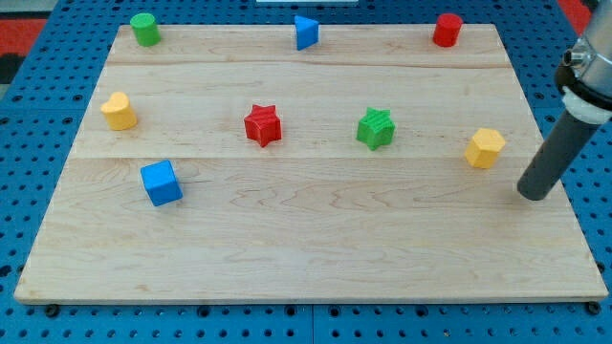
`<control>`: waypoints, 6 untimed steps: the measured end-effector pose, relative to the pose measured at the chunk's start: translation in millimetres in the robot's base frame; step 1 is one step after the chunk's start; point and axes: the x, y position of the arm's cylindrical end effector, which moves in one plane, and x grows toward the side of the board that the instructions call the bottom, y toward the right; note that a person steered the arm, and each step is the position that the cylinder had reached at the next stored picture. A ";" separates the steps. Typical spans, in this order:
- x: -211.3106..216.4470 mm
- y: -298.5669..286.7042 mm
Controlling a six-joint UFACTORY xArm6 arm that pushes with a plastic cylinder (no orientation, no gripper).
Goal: Slide the yellow hexagon a bit up
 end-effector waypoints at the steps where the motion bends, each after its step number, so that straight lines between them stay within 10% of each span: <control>1: -9.8 -13.3; 6: -33.2 -33.6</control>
